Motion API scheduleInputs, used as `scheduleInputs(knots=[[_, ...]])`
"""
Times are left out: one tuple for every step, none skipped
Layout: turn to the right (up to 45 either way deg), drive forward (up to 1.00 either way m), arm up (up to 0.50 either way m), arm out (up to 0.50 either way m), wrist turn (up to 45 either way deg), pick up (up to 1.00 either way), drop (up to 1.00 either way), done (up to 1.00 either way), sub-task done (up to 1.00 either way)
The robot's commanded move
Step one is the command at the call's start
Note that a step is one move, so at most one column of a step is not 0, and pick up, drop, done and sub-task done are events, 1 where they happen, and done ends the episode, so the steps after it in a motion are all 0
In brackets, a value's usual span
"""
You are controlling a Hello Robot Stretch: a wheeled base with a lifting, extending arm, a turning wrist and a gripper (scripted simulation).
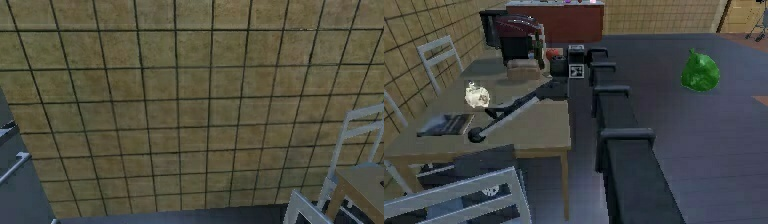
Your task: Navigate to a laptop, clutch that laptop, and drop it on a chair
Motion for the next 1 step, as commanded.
scheduleInputs(knots=[[0.0, 0.00, 0.00, 0.00, 0.0, 0.00, 0.00, 1.00, 0.00]])
